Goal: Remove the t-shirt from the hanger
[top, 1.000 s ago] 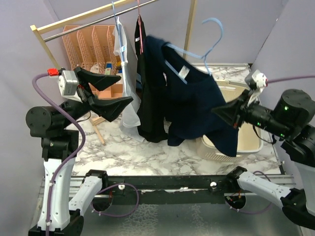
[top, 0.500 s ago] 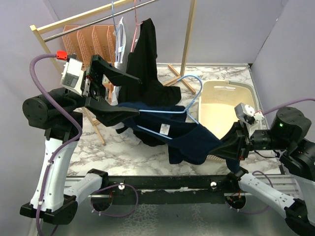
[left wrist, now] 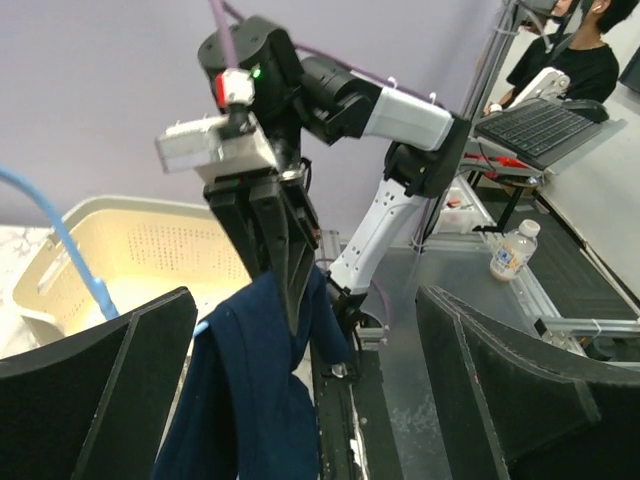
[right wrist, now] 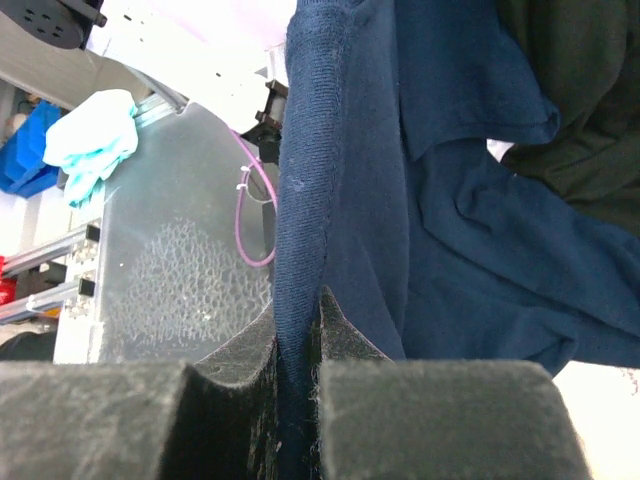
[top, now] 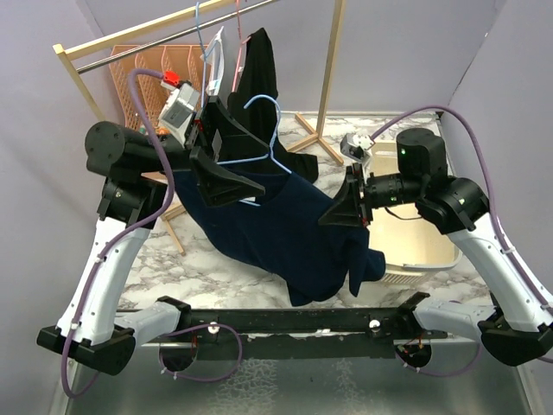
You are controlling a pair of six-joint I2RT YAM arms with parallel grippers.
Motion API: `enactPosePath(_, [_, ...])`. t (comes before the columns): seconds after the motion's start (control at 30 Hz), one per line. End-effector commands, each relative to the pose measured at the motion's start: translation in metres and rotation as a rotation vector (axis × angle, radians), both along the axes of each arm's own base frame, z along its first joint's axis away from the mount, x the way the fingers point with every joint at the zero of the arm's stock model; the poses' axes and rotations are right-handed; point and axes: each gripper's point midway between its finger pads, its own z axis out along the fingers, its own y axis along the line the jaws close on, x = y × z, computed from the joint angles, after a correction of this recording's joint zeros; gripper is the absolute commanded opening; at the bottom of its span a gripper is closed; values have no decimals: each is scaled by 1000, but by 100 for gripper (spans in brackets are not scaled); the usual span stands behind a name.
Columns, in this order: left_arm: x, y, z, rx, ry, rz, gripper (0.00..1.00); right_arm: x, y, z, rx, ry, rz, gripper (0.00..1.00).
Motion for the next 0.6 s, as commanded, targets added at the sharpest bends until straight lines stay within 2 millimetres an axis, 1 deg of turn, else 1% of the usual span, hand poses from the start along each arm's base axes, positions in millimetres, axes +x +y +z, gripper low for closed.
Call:
enactPosePath(0.0, [18, -4, -18, 51, 28, 58, 93, 6, 5, 51, 121, -216, 20, 1])
enactPosePath(0.13, [36, -9, -31, 76, 75, 90, 90, 2, 5, 53, 130, -220, 42, 1])
enactPosePath(0.2, [39, -12, -36, 81, 88, 81, 89, -1, 4, 53, 138, -224, 52, 1])
enactPosePath(0.3, [33, -16, -36, 65, 89, 29, 88, -2, 4, 51, 137, -220, 54, 1])
enactPosePath(0.4, [28, -17, -32, 55, 77, 5, 85, 0, 3, 47, 127, -216, 44, 1])
enactPosePath(0.47, [26, -16, -29, 60, 60, 11, 83, -1, 2, 46, 123, -217, 38, 1])
enactPosePath(0.57, [24, -11, -25, 71, 15, 68, 82, -4, -1, 43, 123, -223, 31, 1])
